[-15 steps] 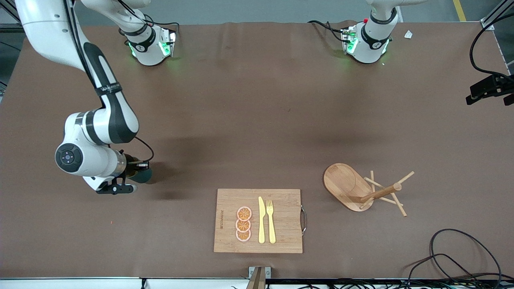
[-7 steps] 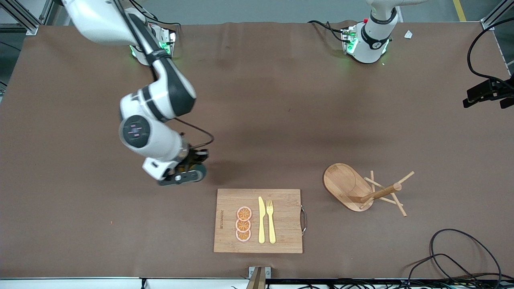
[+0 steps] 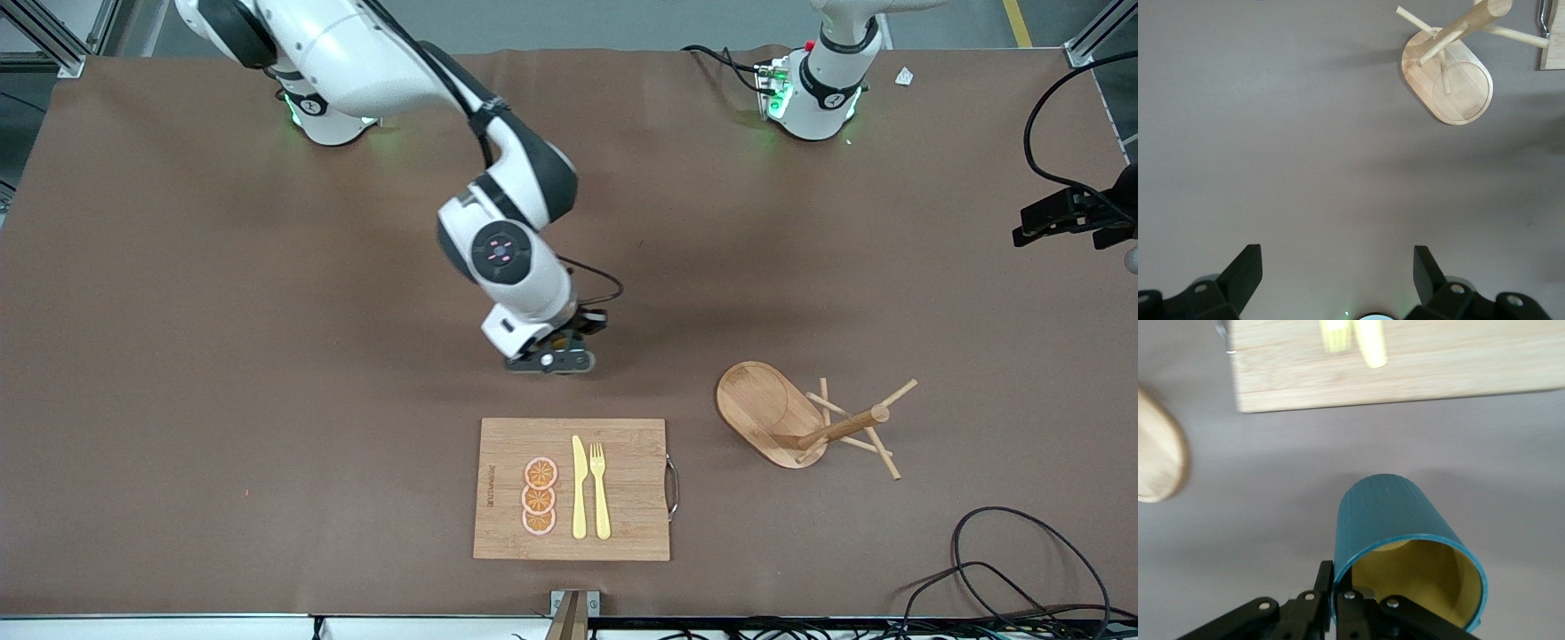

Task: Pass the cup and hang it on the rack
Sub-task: 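Carry the teal mug with the right gripper toward the table middle, then grasp the mug handle with the left gripper while the right gripper releases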

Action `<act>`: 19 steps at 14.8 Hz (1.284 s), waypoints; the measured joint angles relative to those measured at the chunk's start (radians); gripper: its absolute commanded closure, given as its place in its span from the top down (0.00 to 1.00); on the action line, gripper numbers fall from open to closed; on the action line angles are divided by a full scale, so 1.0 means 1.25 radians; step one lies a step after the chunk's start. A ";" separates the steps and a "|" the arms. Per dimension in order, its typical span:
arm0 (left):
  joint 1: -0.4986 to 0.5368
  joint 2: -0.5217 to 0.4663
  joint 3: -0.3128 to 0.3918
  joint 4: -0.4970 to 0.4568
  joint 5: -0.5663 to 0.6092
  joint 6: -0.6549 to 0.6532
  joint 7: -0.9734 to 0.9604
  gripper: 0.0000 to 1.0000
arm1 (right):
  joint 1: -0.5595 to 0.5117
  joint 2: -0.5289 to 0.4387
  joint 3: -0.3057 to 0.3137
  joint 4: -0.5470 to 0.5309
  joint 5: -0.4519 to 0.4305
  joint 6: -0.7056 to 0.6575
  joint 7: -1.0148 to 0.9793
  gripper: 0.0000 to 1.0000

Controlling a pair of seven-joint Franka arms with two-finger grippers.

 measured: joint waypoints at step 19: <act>-0.112 0.089 -0.055 0.051 0.003 0.021 -0.083 1.00 | -0.089 -0.002 -0.038 0.122 -0.050 -0.088 0.042 1.00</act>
